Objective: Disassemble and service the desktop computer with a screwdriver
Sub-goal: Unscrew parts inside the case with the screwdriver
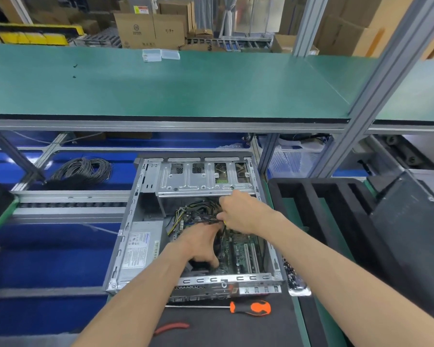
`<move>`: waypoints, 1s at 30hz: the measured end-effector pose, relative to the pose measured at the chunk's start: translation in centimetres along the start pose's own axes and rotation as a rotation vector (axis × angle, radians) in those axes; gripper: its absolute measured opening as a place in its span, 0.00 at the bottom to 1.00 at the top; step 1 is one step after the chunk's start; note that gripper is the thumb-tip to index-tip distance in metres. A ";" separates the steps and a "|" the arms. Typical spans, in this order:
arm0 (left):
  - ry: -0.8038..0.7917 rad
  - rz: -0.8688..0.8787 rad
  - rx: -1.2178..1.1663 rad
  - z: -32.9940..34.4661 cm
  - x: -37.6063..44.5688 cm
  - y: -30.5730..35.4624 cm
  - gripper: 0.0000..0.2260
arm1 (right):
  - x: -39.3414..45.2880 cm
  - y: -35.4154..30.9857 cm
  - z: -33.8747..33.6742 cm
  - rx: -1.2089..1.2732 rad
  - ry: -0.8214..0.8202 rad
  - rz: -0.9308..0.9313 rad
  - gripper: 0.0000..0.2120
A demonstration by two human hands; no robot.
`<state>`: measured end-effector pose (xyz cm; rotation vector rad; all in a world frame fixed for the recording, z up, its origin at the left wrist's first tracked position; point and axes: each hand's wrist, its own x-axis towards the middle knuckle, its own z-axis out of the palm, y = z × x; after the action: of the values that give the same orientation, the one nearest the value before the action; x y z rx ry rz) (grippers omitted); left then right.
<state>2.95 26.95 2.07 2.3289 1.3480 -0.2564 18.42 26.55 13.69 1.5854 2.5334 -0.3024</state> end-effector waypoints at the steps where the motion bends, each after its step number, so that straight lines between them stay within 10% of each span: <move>1: -0.003 -0.001 0.001 0.0 0.0 0.0 0.43 | 0.1 -0.3 0.0 -0.009 -0.023 -0.018 0.11; 8: 0.019 -0.014 0.006 0.2 -0.3 0.3 0.39 | -0.1 -1.0 -0.6 0.010 -0.085 -0.301 0.09; 14: 0.025 -0.004 0.001 0.1 -0.4 0.2 0.40 | -0.3 -0.3 -0.2 -0.024 0.039 -0.044 0.12; 20: 0.036 0.008 0.008 0.5 -0.2 0.1 0.37 | -1.1 -1.0 -0.1 -0.025 -0.061 -0.310 0.09; 30: 0.015 -0.009 0.005 0.3 -0.2 0.0 0.33 | -0.5 -1.7 -0.3 -0.038 -0.032 -0.171 0.03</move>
<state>2.85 26.62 1.86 2.3340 1.3676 -0.2458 17.13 25.48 14.28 1.3420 2.6384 -0.2944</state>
